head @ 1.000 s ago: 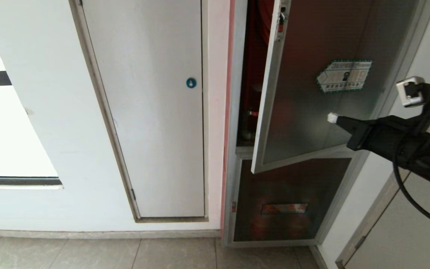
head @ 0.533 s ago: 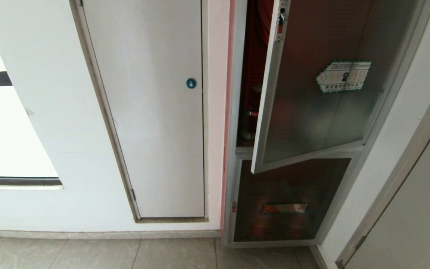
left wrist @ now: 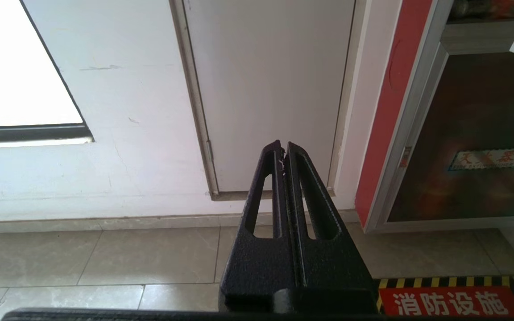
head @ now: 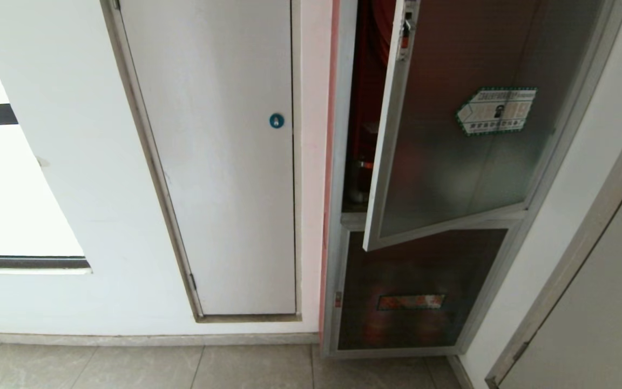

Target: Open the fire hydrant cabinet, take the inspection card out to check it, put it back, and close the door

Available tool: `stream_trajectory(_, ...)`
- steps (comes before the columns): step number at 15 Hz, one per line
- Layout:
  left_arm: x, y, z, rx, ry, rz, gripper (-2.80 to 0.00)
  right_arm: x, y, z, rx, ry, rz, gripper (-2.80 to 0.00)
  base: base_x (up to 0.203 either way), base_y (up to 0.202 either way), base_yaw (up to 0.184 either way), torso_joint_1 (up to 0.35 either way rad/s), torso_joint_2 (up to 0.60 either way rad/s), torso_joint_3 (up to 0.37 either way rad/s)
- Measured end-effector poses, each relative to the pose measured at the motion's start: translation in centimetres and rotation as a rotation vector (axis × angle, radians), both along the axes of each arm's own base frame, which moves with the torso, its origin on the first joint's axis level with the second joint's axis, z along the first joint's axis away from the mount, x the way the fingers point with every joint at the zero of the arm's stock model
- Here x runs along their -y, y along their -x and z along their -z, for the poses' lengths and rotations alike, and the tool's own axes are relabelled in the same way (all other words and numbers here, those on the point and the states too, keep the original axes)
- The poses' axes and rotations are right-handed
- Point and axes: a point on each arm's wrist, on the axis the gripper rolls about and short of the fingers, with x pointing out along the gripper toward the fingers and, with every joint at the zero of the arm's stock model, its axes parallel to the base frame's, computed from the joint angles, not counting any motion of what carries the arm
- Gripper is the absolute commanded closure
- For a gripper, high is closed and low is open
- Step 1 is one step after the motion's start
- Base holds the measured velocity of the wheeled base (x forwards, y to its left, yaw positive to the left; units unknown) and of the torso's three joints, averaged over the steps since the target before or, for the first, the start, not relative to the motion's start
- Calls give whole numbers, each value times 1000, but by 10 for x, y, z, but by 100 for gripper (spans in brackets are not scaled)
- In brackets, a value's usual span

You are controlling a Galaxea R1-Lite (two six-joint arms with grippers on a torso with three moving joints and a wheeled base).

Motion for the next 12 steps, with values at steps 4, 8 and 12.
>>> stream_trajectory(4,0,0,0,0,0,0,0,0,17,22,-13,1,49,0,0,0,0,0,0,0)
stream_trajectory(8,0,0,0,0,0,0,0,-2,19,68,-58,17,-40,0,0,0,0,0,0,0)
stream_trajectory(12,0,0,0,0,0,0,0,-5,15,114,-86,15,-161,0,0,0,0,0,0,0)
